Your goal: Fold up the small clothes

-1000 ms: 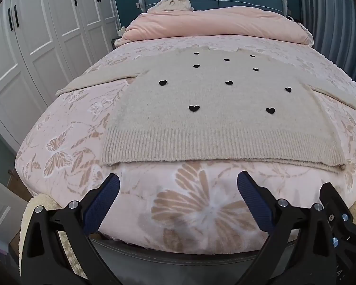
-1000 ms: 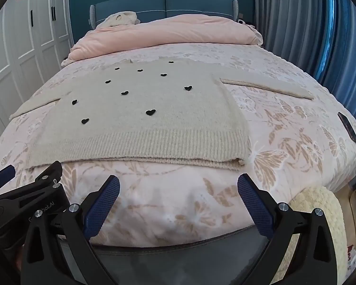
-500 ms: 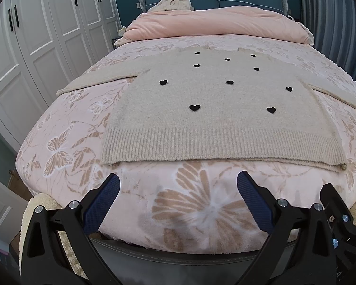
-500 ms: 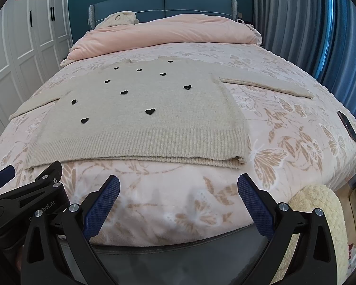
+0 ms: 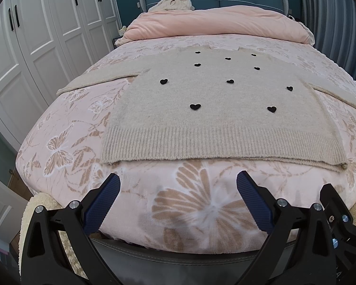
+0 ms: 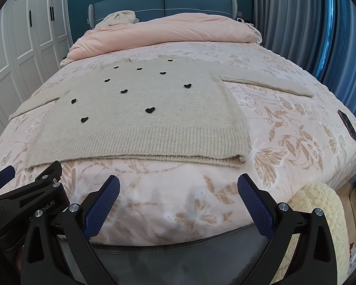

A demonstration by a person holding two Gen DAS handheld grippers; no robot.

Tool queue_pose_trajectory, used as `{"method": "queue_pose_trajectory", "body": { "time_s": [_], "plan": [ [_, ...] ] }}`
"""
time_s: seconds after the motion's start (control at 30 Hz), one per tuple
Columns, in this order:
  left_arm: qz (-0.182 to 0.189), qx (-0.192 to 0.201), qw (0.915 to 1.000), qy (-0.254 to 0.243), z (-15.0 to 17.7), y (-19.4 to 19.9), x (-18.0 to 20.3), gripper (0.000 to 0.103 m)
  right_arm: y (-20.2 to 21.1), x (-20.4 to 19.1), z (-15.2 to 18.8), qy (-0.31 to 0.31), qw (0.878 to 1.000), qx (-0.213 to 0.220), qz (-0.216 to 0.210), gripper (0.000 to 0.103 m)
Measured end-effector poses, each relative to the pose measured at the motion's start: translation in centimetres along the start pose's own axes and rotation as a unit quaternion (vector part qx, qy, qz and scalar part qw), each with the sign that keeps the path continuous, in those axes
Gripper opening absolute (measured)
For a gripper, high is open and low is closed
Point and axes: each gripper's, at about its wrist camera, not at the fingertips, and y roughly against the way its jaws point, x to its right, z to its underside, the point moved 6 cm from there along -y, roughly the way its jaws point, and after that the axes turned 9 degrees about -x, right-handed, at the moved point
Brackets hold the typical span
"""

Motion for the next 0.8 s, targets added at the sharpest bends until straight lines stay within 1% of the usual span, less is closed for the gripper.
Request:
{"method": "queue_pose_trajectory", "body": {
  "time_s": [0.8],
  "plan": [
    [0.000, 0.000, 1.0000, 0.000, 0.02, 0.00, -0.01, 0.095, -0.08, 0.01, 0.07, -0.001, 1.000, -0.001, 0.000, 0.098]
  ]
}}
